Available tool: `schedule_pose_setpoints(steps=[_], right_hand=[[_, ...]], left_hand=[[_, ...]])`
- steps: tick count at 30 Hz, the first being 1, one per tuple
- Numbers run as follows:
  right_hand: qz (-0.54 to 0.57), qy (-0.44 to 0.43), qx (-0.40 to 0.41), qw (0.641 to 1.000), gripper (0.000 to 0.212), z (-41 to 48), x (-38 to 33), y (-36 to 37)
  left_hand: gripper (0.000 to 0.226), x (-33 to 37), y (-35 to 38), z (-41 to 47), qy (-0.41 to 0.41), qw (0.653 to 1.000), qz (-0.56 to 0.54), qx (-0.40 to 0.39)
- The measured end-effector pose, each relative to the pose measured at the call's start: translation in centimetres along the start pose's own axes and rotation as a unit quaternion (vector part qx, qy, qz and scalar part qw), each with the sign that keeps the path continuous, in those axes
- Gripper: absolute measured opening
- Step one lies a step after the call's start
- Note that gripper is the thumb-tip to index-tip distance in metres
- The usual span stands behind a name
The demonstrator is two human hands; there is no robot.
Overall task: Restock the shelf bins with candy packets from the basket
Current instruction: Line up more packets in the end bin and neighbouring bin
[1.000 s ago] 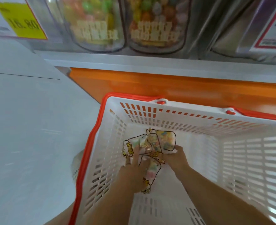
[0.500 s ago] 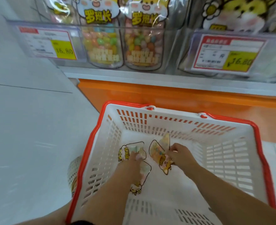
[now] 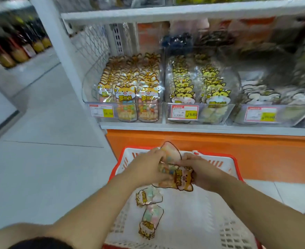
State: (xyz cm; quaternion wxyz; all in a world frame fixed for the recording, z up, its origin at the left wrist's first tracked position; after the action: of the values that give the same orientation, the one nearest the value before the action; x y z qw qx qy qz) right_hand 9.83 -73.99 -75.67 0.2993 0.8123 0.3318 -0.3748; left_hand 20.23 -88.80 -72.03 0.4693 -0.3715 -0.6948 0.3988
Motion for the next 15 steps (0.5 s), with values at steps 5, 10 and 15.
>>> schedule_pose_setpoints(steps=[5, 10, 15], right_hand=[[-0.028, -0.069, -0.054, 0.996, 0.009, -4.5, -6.8, 4.0], [-0.177, -0.127, -0.041, 0.975, 0.030, -7.5, -10.0, 5.7], [-0.199, -0.095, 0.001, 0.975, 0.018, -6.0, -10.6, 4.8]], left_hand=[[0.041, 1.7, -7.0, -3.6, 0.001, 0.998, 0.006, 0.068], [0.042, 2.6, -8.8, -6.1, 0.002, 0.992, 0.013, 0.128], [0.035, 2.9, -8.8, -5.8, 0.044, 0.986, 0.024, 0.160]])
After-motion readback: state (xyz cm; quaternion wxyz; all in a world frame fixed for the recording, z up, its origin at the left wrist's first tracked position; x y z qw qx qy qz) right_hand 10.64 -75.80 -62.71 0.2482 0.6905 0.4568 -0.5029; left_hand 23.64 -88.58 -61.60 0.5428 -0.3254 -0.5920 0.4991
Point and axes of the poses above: each hand's wrist, its own z-axis towards the middle knuckle, its own y-axis out of the palm, x = y × z, the point moved 3 cm from there along z, towards the middle knuckle
